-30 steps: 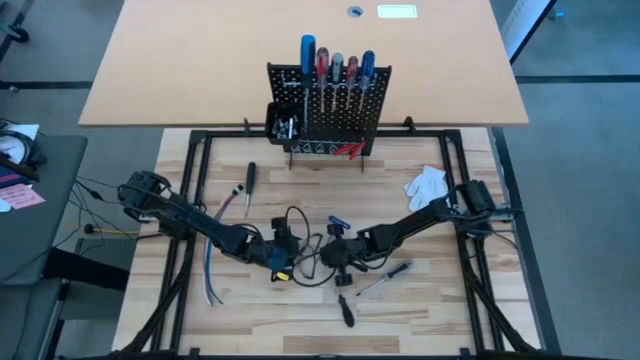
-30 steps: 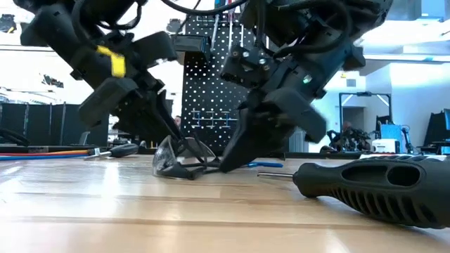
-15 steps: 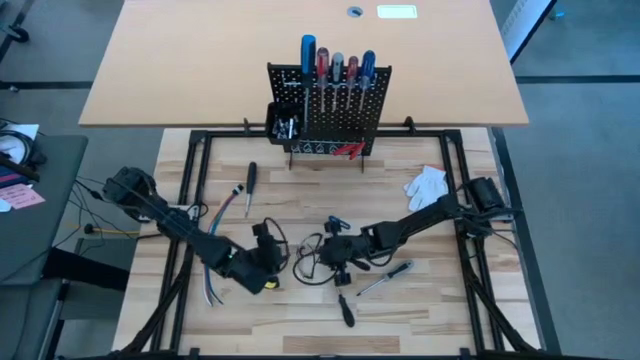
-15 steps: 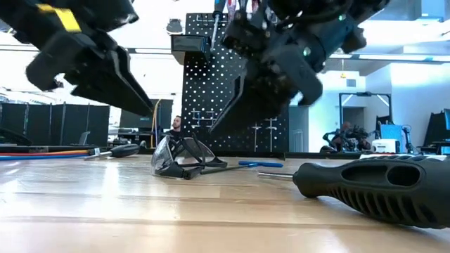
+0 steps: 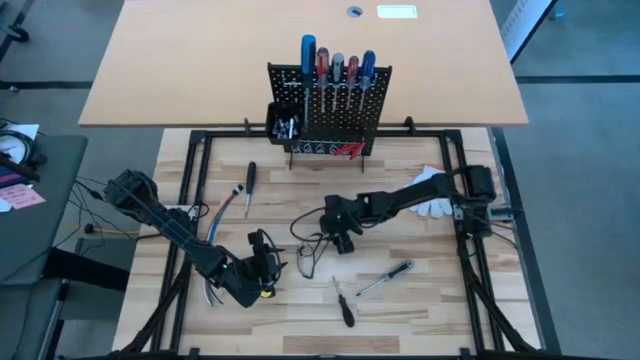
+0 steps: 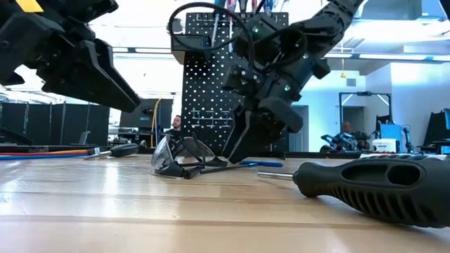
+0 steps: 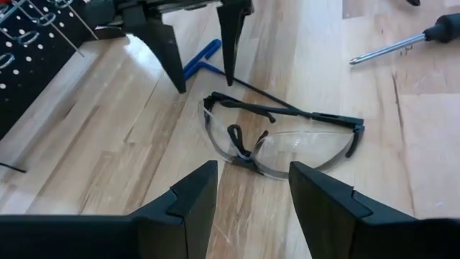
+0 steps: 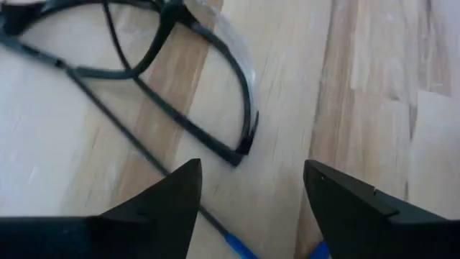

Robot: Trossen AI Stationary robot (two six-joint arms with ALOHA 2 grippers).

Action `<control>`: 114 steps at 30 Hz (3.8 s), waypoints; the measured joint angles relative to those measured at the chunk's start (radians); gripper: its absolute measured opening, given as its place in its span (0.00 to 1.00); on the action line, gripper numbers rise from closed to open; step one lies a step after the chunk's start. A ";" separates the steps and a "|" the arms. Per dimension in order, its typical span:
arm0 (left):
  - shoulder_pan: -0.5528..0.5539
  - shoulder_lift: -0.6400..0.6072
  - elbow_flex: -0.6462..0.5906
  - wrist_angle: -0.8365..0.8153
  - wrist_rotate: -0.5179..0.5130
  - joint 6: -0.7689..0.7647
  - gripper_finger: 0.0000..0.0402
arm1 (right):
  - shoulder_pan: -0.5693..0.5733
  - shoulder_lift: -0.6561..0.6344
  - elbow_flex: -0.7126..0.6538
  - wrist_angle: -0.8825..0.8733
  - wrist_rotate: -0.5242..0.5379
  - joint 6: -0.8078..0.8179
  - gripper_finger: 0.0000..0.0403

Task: Hang tools onto peg board
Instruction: Hang the black safety glasses into the black bin on the black pegboard

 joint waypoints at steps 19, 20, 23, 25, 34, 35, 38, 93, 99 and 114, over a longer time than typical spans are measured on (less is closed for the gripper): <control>0.000 0.000 0.000 0.004 0.002 0.012 0.42 | -0.024 0.126 0.004 0.162 -0.141 -0.096 0.44; 0.000 0.000 0.000 0.005 0.002 0.013 0.42 | -0.023 0.126 0.004 0.158 -0.141 -0.084 0.40; 0.000 0.000 0.000 0.002 0.001 0.024 0.42 | -0.024 0.120 0.004 0.152 -0.141 -0.057 0.26; -0.007 0.000 0.000 -0.005 -0.016 0.031 0.42 | -0.024 0.116 0.004 0.144 -0.140 -0.054 0.19; -0.154 0.000 0.009 -0.109 -0.347 -0.058 0.42 | -0.061 0.031 -0.035 0.105 -0.130 0.219 0.18; -0.168 0.000 0.009 -0.110 -0.372 -0.059 0.42 | -0.067 0.019 -0.048 0.112 -0.125 0.277 0.18; -0.200 0.000 0.009 -0.108 -0.459 -0.056 0.42 | -0.079 -0.021 -0.109 0.219 -0.122 0.444 0.18; 0.175 0.000 -0.006 1.068 0.282 0.962 0.35 | 0.088 -0.250 -0.302 1.016 -0.353 0.470 0.20; 0.171 0.000 -0.006 1.054 0.282 0.962 0.19 | 0.088 -0.250 -0.302 1.005 -0.355 0.469 0.20; 0.102 0.000 -0.006 1.047 0.136 0.979 0.03 | 0.010 -0.360 -0.301 0.764 -0.368 0.496 0.48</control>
